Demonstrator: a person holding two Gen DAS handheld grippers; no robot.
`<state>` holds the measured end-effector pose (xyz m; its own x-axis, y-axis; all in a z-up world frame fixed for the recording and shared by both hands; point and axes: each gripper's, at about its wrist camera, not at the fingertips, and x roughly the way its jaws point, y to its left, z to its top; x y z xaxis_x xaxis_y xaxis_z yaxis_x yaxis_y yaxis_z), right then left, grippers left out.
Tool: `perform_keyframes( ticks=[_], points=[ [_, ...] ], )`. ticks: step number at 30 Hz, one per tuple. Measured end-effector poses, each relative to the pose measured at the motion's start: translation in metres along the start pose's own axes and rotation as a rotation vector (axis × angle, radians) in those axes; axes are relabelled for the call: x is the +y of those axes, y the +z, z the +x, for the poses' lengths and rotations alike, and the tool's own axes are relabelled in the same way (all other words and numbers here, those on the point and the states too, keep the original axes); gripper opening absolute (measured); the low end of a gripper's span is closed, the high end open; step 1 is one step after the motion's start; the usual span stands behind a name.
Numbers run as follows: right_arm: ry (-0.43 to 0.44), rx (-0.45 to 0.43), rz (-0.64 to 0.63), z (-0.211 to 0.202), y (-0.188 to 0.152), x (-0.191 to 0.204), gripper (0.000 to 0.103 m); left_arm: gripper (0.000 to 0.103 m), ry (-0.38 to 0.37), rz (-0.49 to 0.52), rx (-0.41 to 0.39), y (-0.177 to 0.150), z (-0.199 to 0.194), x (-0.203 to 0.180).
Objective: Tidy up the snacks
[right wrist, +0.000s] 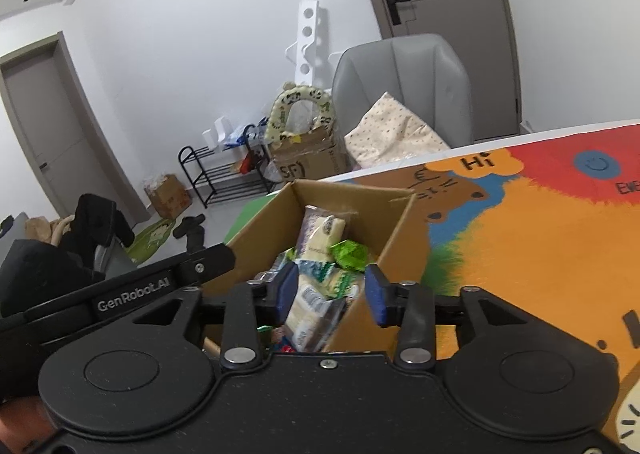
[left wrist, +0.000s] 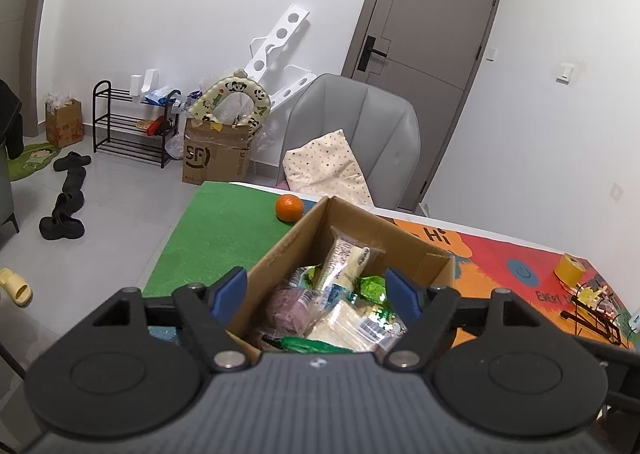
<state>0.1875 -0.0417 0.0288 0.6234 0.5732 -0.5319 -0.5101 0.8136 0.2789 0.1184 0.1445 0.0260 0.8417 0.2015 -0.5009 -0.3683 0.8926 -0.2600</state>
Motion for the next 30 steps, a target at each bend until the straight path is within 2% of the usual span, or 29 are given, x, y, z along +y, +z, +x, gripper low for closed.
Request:
perform_keyframes(
  ticks=[4, 12, 14, 18, 30],
  points=[
    [-0.013, -0.019, 0.009, -0.012, -0.002, -0.009, 0.049, 0.077, -0.011, 0.015, 0.002, -0.002, -0.004, -0.009],
    [-0.092, -0.074, 0.050, -0.041, -0.009, -0.036, 0.085, 0.089, -0.008, 0.083, -0.012, -0.011, -0.018, -0.032],
    [-0.109, -0.082, 0.069, -0.050, -0.011, -0.044, 0.091, 0.093, -0.014, 0.101, -0.011, -0.013, -0.023, -0.037],
    [-0.135, -0.090, 0.088, -0.063, -0.016, -0.057, 0.101, 0.096, -0.026, 0.126, -0.015, -0.017, -0.031, -0.045],
    [-0.240, -0.124, 0.079, -0.110, -0.028, -0.092, 0.103, 0.098, -0.111, 0.192, 0.017, -0.029, -0.052, -0.083]
  ],
)
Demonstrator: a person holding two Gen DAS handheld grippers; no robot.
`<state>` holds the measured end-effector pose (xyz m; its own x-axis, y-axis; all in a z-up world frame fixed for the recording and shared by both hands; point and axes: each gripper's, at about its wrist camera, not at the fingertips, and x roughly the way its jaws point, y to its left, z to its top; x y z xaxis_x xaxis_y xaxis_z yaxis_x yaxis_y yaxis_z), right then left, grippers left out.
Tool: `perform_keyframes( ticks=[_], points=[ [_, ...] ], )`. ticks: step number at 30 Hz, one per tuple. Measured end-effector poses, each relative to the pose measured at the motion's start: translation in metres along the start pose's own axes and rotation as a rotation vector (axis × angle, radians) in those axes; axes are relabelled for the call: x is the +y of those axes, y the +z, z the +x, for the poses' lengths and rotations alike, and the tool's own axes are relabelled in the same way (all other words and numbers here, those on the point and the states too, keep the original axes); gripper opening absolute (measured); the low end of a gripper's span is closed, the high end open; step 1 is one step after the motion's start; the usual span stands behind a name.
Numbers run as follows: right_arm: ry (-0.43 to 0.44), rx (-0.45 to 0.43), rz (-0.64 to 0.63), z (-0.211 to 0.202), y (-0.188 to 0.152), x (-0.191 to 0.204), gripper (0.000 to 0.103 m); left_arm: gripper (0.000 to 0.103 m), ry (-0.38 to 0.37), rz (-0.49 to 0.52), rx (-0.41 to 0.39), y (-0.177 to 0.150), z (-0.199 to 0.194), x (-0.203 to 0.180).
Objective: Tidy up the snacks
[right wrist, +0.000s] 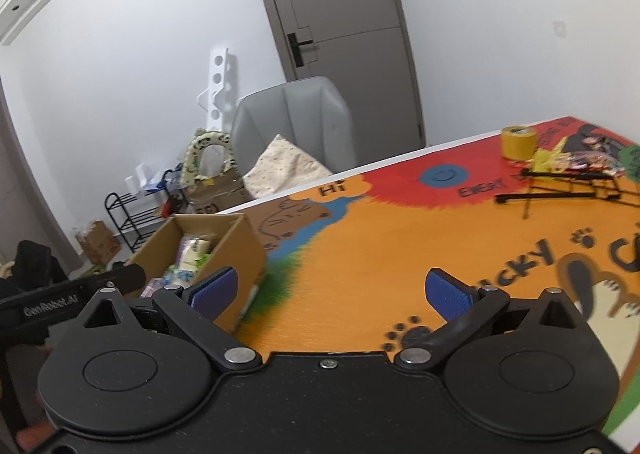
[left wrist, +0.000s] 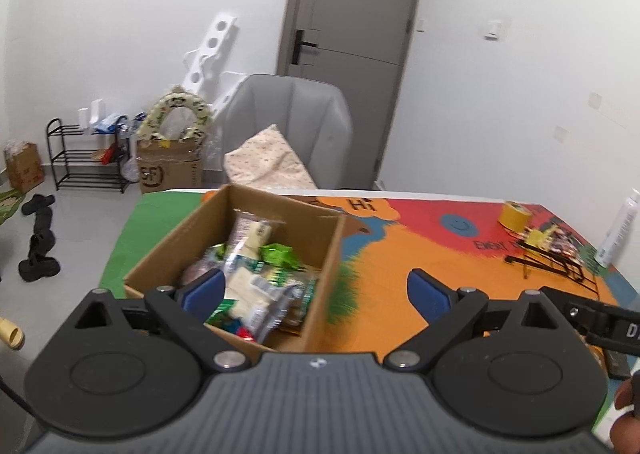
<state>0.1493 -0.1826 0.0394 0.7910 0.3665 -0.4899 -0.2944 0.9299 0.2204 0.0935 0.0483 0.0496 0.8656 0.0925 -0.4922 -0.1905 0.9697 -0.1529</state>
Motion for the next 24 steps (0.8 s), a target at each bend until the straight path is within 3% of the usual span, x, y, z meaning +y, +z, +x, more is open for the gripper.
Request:
perform_keyframes(
  ticks=[14, 24],
  points=[
    [-0.004, -0.058, 0.045, -0.048, -0.003, -0.049, 0.103, 0.101, -0.041, 0.068, 0.021, -0.002, -0.032, -0.047],
    [0.033, -0.100, 0.015, -0.080, -0.005, -0.064, 0.103, 0.103, -0.023, 0.091, 0.002, -0.004, -0.055, -0.058]
  ],
)
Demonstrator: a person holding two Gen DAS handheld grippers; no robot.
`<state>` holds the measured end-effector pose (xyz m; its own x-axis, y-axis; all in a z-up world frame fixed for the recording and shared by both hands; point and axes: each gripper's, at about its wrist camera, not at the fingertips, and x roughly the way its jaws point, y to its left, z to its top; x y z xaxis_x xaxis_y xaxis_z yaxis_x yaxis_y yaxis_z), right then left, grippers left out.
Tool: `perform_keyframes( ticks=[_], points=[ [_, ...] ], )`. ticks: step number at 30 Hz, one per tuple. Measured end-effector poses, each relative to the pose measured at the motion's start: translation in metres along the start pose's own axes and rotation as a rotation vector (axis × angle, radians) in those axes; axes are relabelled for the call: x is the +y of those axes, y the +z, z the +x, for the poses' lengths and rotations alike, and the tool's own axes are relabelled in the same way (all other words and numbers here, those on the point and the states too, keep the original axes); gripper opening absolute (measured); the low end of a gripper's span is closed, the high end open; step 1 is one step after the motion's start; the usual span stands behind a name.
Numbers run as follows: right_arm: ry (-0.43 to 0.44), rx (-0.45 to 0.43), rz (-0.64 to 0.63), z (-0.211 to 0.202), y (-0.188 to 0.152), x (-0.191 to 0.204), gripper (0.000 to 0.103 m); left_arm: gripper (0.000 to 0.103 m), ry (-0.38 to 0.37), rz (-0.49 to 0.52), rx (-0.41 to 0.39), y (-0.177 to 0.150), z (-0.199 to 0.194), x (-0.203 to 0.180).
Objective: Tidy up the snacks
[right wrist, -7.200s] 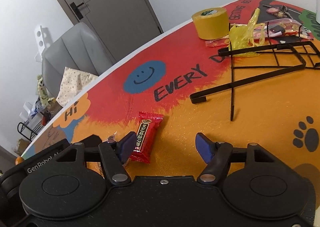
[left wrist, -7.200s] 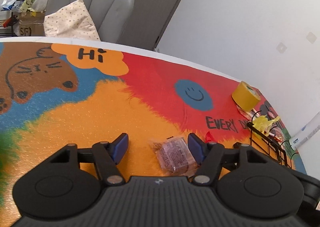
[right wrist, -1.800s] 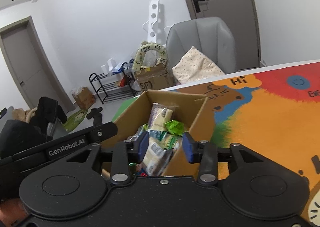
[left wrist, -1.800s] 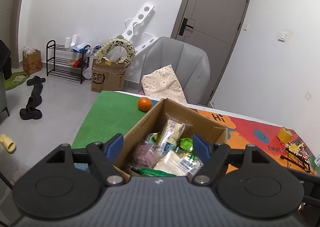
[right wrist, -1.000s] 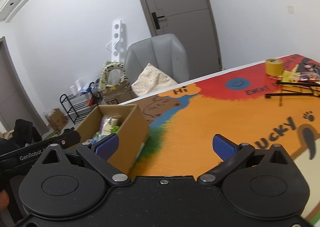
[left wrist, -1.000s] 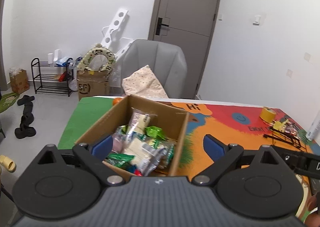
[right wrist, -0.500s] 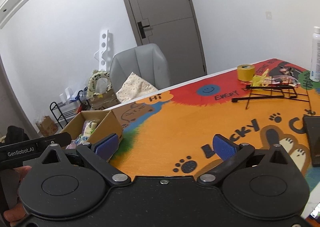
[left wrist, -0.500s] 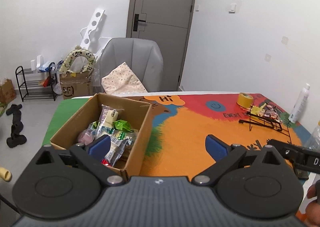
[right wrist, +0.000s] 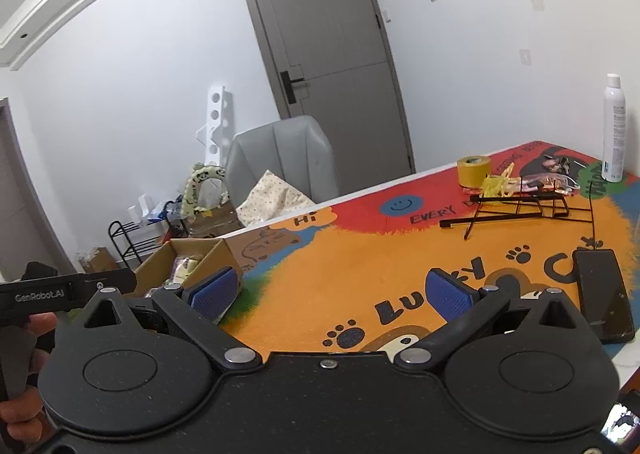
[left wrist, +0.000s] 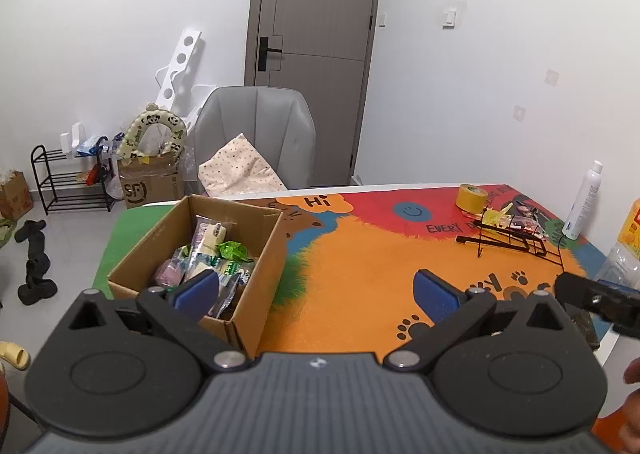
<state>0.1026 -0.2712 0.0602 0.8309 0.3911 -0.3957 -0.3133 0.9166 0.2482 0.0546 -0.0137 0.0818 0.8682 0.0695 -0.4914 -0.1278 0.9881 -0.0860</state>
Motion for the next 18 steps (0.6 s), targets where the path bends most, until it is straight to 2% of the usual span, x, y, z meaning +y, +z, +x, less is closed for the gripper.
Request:
perform_keyframes(
  ticks=[3, 8, 18],
  points=[
    [0.056, -0.015, 0.019, -0.014, 0.002, -0.004, 0.103, 0.103, 0.005, 0.003, 0.000, 0.000, -0.007, 0.002],
    [0.059, -0.049, -0.007, -0.032, 0.003, -0.004, 0.103, 0.103, 0.014, -0.002, -0.011, -0.002, -0.018, 0.008],
    [0.060, -0.021, -0.051, -0.034, -0.008, -0.005, 0.103, 0.103, 0.040, 0.022, -0.051, -0.011, -0.044, 0.015]
  ],
)
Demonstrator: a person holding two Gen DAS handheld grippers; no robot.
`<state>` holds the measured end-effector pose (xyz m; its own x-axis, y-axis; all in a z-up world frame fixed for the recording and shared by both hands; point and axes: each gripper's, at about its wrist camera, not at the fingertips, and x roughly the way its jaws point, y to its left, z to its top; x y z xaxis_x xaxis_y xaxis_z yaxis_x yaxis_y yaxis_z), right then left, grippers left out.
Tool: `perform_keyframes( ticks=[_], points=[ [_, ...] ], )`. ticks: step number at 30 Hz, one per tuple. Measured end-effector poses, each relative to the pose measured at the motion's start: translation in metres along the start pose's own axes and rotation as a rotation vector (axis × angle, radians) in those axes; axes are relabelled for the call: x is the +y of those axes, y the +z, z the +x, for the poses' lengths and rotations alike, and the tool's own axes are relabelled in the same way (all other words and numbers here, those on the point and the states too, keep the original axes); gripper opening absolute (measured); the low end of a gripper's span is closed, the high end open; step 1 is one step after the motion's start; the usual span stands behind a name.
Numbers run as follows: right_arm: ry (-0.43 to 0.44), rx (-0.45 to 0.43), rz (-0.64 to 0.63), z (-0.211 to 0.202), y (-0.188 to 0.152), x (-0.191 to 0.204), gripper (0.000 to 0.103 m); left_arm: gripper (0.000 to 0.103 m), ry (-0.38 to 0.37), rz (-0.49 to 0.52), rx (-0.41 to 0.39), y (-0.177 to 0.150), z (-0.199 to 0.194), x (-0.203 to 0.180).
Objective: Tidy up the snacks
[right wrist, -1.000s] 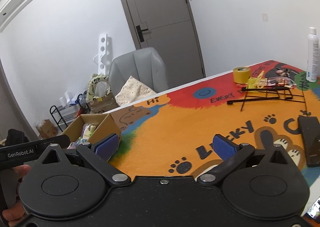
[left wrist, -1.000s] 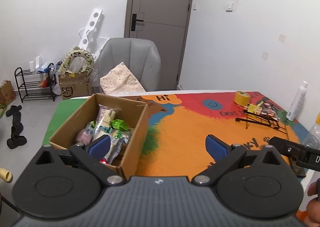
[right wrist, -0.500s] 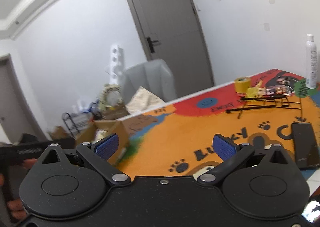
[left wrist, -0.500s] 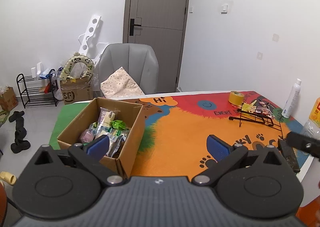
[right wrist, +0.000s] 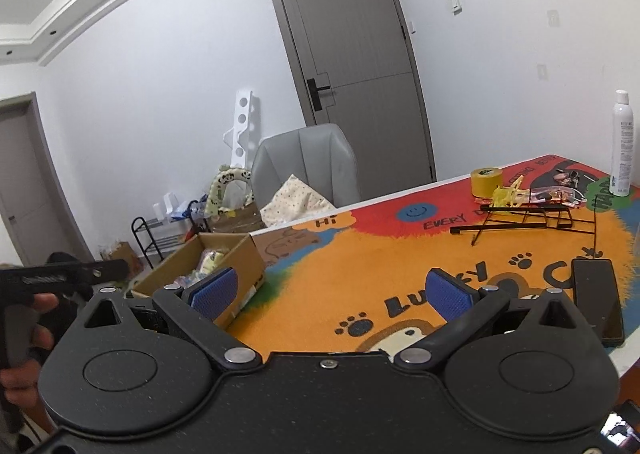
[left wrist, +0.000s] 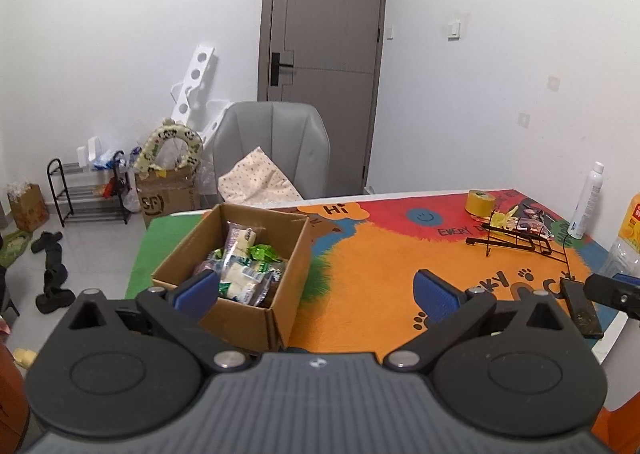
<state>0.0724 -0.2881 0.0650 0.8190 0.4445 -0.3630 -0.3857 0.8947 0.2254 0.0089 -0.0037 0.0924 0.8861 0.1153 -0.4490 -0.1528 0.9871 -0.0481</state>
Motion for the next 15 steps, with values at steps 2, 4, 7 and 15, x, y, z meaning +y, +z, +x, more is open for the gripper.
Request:
perform_keyframes(
  ticks=[2, 4, 7, 15],
  points=[
    [0.000, 0.008, -0.003, -0.001, -0.001, 0.000, 0.103, 0.103, 0.013, 0.011, -0.011, -0.003, -0.005, 0.002],
    [0.001, 0.007, -0.013, -0.001, -0.002, 0.000, 0.103, 0.103, 0.022, 0.010, -0.018, -0.004, -0.010, 0.005],
    [-0.007, 0.018, -0.016, 0.000, -0.003, 0.000, 0.103, 0.103, 0.023, 0.001, -0.023, -0.006, -0.011, 0.011],
    [-0.017, 0.056, -0.049, 0.007, -0.008, 0.015, 0.103, 0.103, 0.030, -0.027, 0.004, -0.016, -0.005, 0.028]
  ],
)
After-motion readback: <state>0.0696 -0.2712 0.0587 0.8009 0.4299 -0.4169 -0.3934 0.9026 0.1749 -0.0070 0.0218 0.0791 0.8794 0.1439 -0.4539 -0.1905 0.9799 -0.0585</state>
